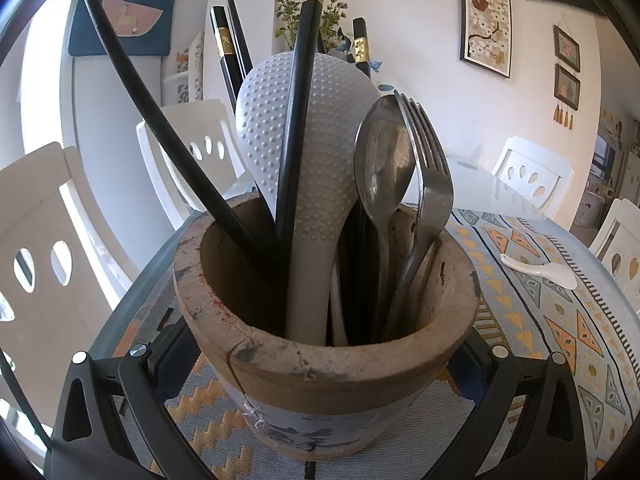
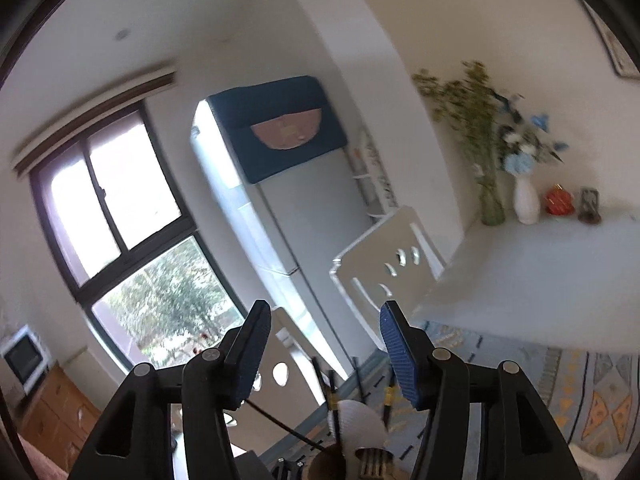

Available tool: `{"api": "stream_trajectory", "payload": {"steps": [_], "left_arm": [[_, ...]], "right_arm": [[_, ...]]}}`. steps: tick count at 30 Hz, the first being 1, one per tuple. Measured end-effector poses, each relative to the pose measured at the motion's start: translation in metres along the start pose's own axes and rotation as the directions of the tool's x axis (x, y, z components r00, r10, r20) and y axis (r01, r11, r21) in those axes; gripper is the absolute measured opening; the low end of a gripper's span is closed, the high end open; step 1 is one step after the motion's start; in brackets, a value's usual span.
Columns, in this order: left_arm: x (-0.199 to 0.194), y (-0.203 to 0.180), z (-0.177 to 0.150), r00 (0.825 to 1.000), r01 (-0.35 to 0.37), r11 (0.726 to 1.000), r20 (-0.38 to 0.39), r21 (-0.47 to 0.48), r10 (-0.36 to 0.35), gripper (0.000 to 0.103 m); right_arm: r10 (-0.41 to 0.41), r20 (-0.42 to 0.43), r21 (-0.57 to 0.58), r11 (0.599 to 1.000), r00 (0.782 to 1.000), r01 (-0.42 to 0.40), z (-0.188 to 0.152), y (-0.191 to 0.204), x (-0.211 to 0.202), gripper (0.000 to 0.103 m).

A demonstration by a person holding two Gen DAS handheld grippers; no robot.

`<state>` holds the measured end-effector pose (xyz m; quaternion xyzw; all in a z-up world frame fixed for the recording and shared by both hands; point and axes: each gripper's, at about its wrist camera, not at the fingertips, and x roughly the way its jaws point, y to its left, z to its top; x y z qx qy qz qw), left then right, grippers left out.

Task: Organize utensils
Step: 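Move the right gripper down toward the white ceramic spoon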

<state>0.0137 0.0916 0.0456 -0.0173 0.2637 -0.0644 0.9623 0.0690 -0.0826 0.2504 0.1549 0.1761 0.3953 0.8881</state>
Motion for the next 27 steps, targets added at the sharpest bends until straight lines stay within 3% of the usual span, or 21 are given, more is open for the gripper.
{"api": "stream_trajectory", "payload": {"steps": [8,11,15,20,25,27], "left_arm": [[0.002,0.001,0.000,1.000,-0.002,1.000,-0.005,0.002,0.002,0.103],[0.004,0.000,0.001,1.000,-0.001,1.000,-0.007,0.004,0.001,0.103],[0.004,0.001,0.001,1.000,0.000,1.000,-0.010,0.000,0.000,0.103],[0.006,0.001,0.001,1.000,0.000,1.000,-0.012,-0.001,0.000,0.103],[0.006,0.002,0.001,1.000,0.000,1.000,-0.014,-0.001,0.000,0.103],[0.007,0.002,0.002,1.000,0.000,1.000,-0.018,-0.002,0.000,0.103]], "right_arm": [[-0.121,-0.099,0.259,0.955,0.988,0.143,-0.010,-0.068,-0.001,0.055],[-0.161,-0.148,0.343,0.917,0.976,0.203,-0.018,-0.096,-0.003,0.055],[-0.227,-0.242,0.439,0.842,0.943,0.315,-0.033,-0.137,-0.006,0.055],[-0.292,-0.360,0.519,0.726,0.886,0.450,-0.059,-0.206,-0.009,0.055],[-0.334,-0.525,0.496,0.627,0.783,0.600,-0.092,-0.272,0.001,0.055],[-0.331,-0.560,0.488,0.609,0.759,0.626,-0.103,-0.286,0.003,0.055]]}}
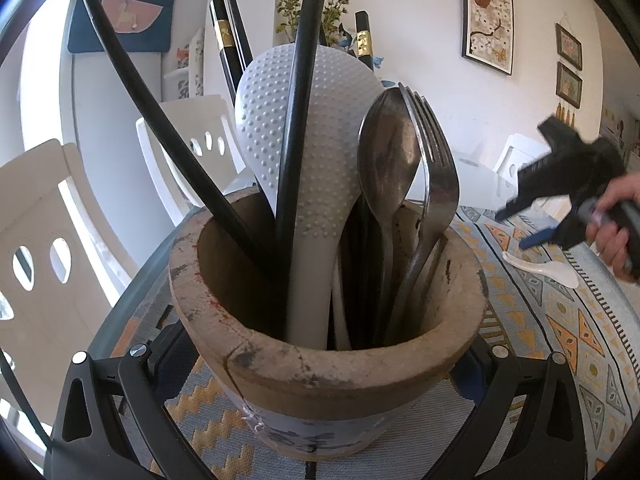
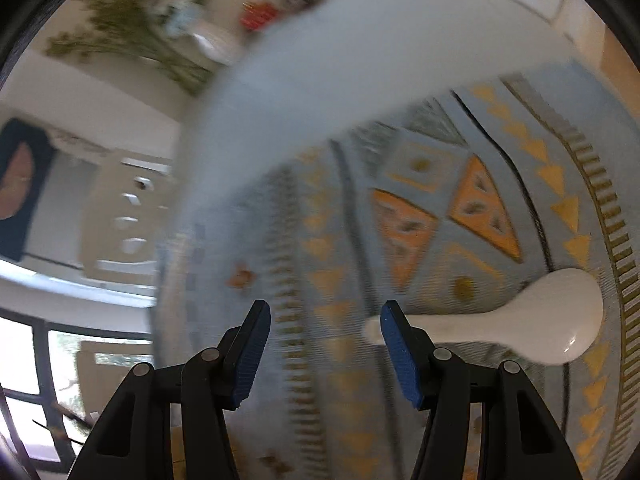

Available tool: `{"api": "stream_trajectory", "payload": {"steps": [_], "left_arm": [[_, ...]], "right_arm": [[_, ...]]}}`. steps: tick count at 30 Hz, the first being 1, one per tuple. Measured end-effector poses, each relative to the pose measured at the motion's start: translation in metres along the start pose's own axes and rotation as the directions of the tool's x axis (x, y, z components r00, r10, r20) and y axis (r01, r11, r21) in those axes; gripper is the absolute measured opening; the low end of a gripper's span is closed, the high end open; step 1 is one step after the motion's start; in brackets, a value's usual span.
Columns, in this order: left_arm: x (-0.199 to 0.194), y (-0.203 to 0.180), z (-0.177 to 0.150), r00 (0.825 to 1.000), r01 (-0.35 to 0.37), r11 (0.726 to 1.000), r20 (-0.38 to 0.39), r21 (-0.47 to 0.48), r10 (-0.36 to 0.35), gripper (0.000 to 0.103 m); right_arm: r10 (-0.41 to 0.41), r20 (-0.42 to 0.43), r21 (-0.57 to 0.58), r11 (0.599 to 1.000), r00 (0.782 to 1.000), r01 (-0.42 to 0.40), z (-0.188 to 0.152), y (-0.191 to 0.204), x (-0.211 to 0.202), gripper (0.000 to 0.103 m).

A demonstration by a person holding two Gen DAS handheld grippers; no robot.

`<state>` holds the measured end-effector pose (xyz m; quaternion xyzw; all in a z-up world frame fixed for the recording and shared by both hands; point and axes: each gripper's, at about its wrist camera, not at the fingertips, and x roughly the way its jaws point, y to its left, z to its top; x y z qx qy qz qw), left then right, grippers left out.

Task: Organize utensils
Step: 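Move the right gripper down toward the white ceramic spoon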

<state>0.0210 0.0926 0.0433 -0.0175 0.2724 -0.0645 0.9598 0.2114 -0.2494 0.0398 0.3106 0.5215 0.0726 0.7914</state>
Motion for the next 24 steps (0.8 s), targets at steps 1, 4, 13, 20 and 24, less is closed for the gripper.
{"api": "stream_trajectory", "payload": {"steps": [1,4,13,20,24], "left_arm": [[0.000,0.000,0.000,1.000,0.000,1.000,-0.001,0.000,0.000,0.103],[0.002,0.000,0.002,1.000,-0.002,1.000,-0.009,0.003,0.002,0.103],[0.005,-0.004,0.003,1.000,-0.001,1.000,-0.022,0.011,0.001,0.103],[0.005,-0.011,0.003,1.000,0.007,0.999,-0.017,0.038,-0.006,0.103],[0.005,-0.010,0.004,1.000,0.004,0.999,-0.024,0.034,-0.003,0.103]], "right_arm": [[-0.016,-0.013,-0.003,1.000,1.000,0.016,0.001,-0.006,0.006,0.055],[-0.043,-0.047,-0.065,0.997,0.998,0.040,-0.003,-0.010,0.015,0.056],[-0.054,-0.164,-0.169,0.985,0.985,0.026,-0.045,-0.012,0.005,0.054],[0.053,0.029,-0.131,0.990,0.998,-0.048,-0.008,-0.011,-0.021,0.064],[-0.052,-0.096,-0.146,0.988,0.994,0.038,0.012,-0.007,0.019,0.064]]}}
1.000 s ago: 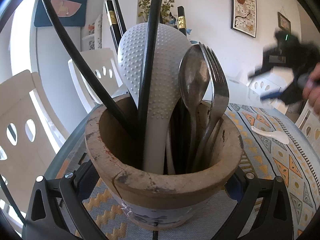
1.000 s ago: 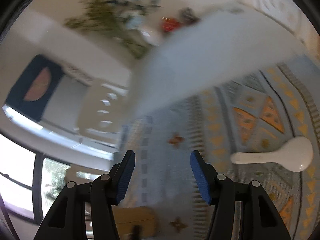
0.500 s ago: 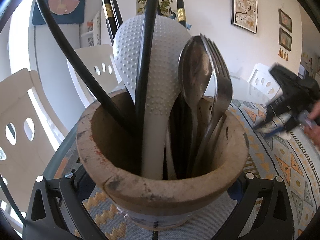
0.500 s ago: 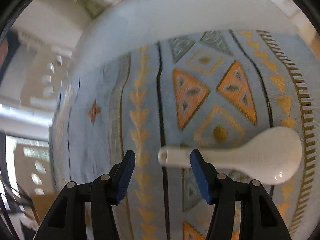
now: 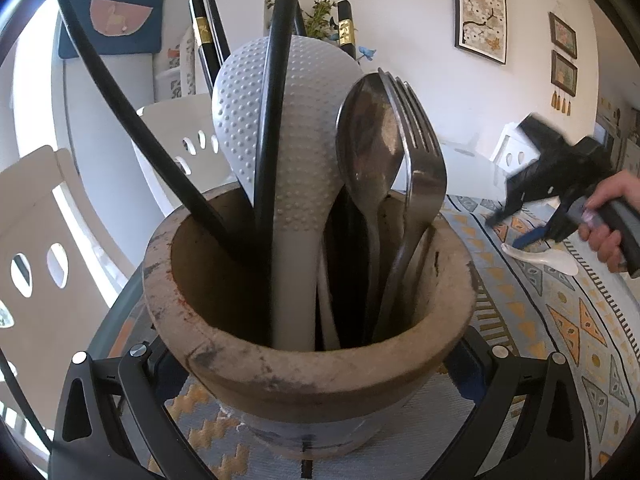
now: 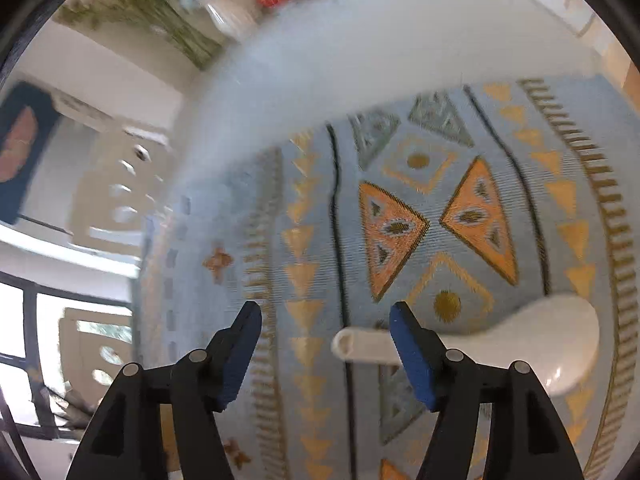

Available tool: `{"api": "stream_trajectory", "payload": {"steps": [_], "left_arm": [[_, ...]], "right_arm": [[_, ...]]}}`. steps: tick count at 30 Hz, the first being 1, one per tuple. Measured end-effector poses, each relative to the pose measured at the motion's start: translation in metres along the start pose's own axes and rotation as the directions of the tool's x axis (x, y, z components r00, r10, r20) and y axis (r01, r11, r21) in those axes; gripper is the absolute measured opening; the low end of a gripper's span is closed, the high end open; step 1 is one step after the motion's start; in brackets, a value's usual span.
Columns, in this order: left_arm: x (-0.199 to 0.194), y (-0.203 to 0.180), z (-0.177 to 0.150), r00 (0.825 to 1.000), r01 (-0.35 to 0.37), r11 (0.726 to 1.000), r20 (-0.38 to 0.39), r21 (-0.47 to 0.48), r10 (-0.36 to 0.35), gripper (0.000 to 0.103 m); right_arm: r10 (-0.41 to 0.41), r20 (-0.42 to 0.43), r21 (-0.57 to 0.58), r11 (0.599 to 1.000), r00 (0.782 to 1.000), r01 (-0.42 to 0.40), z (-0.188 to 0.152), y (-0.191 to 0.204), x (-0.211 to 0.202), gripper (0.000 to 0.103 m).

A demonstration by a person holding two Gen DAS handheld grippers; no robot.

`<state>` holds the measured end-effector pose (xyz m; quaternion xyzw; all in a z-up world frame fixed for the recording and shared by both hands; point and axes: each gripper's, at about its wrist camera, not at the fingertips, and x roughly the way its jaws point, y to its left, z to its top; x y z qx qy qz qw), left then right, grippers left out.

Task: Organize utensils
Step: 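Move the right gripper down toward the white ceramic spoon, then grasp the white ceramic spoon by its handle with the right gripper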

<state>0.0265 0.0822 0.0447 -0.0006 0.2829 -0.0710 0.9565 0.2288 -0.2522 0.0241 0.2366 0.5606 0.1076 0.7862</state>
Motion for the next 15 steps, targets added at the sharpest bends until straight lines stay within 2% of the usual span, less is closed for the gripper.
{"api": "stream_trajectory", "payload": {"steps": [1,2,3,6,9,12,13,15], "left_arm": [[-0.001,0.000,0.000,1.000,-0.001,1.000,0.000,0.000,0.001,0.103],[-0.002,0.001,-0.001,1.000,-0.002,1.000,0.002,-0.001,0.002,0.103],[-0.003,0.001,-0.001,1.000,-0.004,1.000,0.005,-0.004,0.004,0.103],[-0.001,0.001,-0.003,1.000,-0.006,1.000,-0.007,0.001,0.007,0.103],[-0.002,-0.001,-0.003,1.000,-0.004,1.000,-0.001,0.011,0.004,0.103],[-0.002,-0.004,-0.003,1.000,-0.006,1.000,0.005,0.014,0.006,0.103],[-0.002,-0.004,-0.003,1.000,-0.005,1.000,0.004,0.014,0.005,0.103],[-0.001,-0.004,-0.003,1.000,-0.005,1.000,0.002,0.012,0.005,0.103]], "right_arm": [[-0.035,-0.053,-0.022,0.999,0.998,0.034,0.000,0.001,0.011,0.065],[-0.050,-0.044,-0.057,0.997,0.998,0.047,-0.002,0.008,0.010,0.065],[-0.062,-0.079,-0.085,0.995,0.995,0.055,-0.004,0.012,0.011,0.065],[-0.060,-0.187,-0.140,0.990,0.981,0.034,-0.022,0.018,0.012,0.065],[-0.017,-0.277,-0.144,0.989,0.961,-0.024,-0.054,0.009,0.006,0.065],[0.002,-0.377,-0.171,0.983,0.926,-0.071,-0.094,0.004,-0.001,0.065],[-0.011,-0.396,-0.193,0.979,0.918,-0.072,-0.108,0.003,-0.006,0.065],[-0.021,-0.374,-0.204,0.977,0.927,-0.061,-0.122,-0.004,-0.021,0.064]]}}
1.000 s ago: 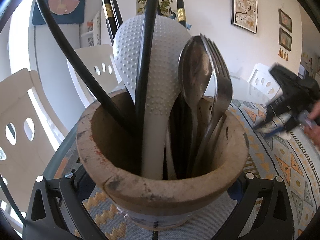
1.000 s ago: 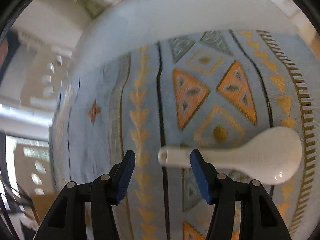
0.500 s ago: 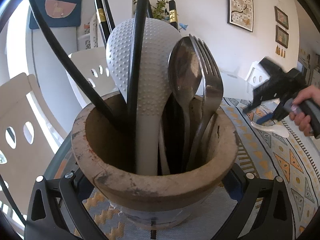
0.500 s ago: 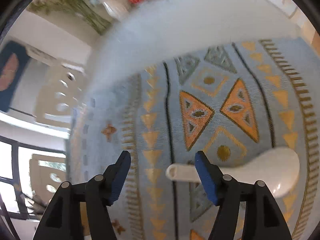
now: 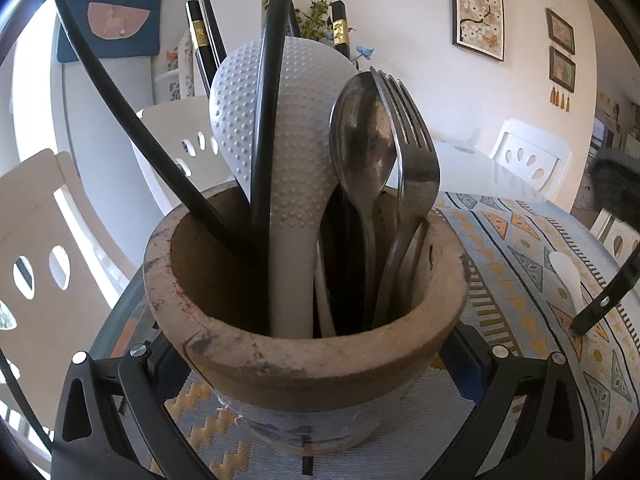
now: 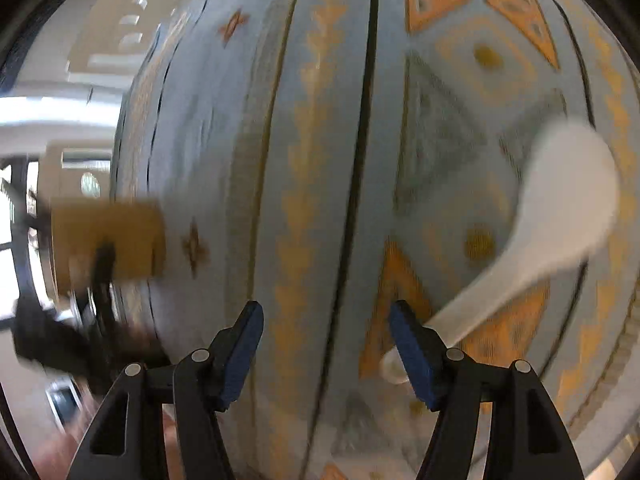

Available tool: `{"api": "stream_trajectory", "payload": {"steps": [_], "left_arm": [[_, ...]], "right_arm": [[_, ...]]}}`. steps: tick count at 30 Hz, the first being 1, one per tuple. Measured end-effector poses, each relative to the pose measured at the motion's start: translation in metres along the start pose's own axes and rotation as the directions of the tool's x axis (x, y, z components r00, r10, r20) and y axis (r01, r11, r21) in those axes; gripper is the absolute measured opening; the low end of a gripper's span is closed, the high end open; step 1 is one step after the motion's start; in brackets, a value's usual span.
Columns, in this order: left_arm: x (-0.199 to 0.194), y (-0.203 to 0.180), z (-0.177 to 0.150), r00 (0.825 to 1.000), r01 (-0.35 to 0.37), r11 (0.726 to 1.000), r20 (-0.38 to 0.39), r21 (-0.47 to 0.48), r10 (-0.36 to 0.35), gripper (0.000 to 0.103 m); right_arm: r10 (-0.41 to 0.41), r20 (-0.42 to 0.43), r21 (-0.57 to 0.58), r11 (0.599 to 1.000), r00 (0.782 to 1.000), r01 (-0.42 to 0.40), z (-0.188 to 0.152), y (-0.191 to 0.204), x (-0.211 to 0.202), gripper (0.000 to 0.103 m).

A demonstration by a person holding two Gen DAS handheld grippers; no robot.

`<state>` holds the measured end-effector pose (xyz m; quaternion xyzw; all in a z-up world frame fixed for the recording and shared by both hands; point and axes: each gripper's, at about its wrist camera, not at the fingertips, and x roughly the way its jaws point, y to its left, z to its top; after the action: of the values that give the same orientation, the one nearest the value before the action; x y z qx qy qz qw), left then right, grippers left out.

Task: Organize utensils
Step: 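Grasp the white ceramic spoon by its handle with the right gripper, then lift the ceramic spoon and carry it toward the holder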

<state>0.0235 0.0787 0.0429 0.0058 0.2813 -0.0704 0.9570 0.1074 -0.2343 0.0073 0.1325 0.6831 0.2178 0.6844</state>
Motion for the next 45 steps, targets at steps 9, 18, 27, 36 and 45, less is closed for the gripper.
{"api": "stream_trajectory", "payload": {"steps": [9,18,27,36,45], "left_arm": [[-0.001,-0.001,-0.001,1.000,-0.001,1.000,0.010,0.002,0.001,0.103],[0.000,-0.001,-0.001,1.000,-0.003,1.000,0.001,0.003,0.003,0.103],[-0.001,-0.001,-0.001,1.000,-0.003,1.000,0.014,0.001,0.003,0.103],[-0.003,0.000,-0.001,1.000,-0.004,1.000,0.015,0.000,0.004,0.103],[-0.006,0.002,-0.002,1.000,-0.007,1.000,0.015,-0.007,0.007,0.103]], "right_arm": [[-0.192,0.280,0.298,0.949,0.941,0.105,0.002,-0.068,-0.063,0.071],[-0.463,0.268,0.218,0.883,0.845,0.415,0.038,-0.044,-0.016,0.070],[-0.212,0.332,0.016,0.976,0.919,0.219,0.011,-0.002,0.002,0.060],[-0.011,0.294,-0.213,0.974,0.956,0.077,-0.013,0.063,0.040,0.059],[0.047,0.348,-0.259,0.965,0.936,0.047,-0.019,0.096,0.026,0.060]]}}
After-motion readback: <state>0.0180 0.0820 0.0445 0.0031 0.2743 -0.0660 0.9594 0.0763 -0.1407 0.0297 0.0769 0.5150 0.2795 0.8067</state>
